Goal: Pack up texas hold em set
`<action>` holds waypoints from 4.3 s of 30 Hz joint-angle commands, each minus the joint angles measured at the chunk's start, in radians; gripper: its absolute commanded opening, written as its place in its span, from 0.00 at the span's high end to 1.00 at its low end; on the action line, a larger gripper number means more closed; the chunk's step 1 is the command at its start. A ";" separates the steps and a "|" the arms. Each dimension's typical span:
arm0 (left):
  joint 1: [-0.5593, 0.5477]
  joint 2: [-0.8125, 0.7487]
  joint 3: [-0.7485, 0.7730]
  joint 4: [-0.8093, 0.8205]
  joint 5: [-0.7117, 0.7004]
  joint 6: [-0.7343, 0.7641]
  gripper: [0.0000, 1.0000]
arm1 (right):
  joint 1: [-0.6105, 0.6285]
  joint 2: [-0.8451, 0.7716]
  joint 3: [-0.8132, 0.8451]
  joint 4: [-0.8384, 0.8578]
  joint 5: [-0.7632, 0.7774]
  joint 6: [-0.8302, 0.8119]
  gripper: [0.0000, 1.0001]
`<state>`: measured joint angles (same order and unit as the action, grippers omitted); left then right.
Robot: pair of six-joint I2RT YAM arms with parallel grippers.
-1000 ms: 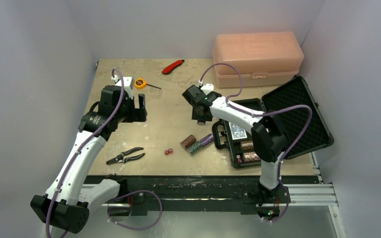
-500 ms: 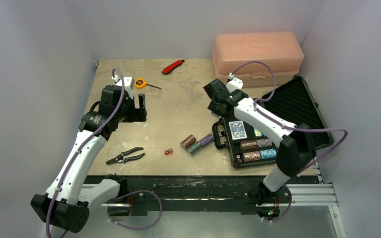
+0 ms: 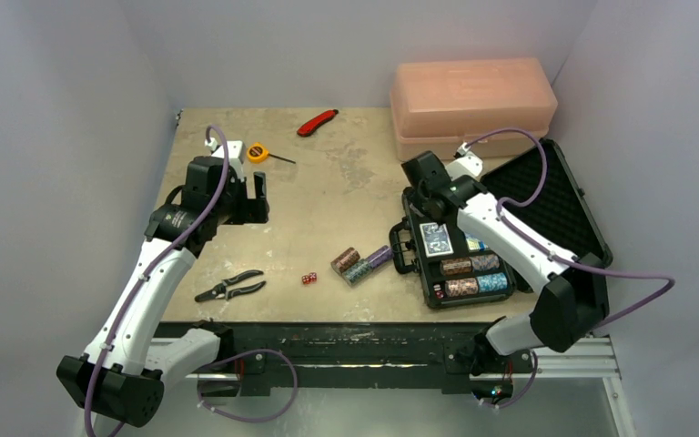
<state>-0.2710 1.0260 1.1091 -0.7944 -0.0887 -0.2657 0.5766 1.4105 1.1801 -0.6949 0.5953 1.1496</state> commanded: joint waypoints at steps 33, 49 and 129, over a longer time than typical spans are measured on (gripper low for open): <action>-0.023 -0.059 -0.009 -0.015 -0.052 0.018 0.16 | -0.180 0.325 0.297 -0.347 -0.061 0.380 1.00; -0.023 -0.084 -0.016 -0.016 -0.079 0.019 0.16 | -0.204 0.365 0.305 -0.343 -0.088 0.403 1.00; -0.023 -0.105 -0.014 -0.018 -0.090 0.022 0.16 | -0.257 0.186 0.105 -0.011 -0.122 -0.031 0.17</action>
<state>-0.2905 0.9382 1.0973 -0.8318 -0.1650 -0.2657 0.3187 1.6550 1.3125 -0.7406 0.3820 1.2068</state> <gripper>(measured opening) 0.842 0.836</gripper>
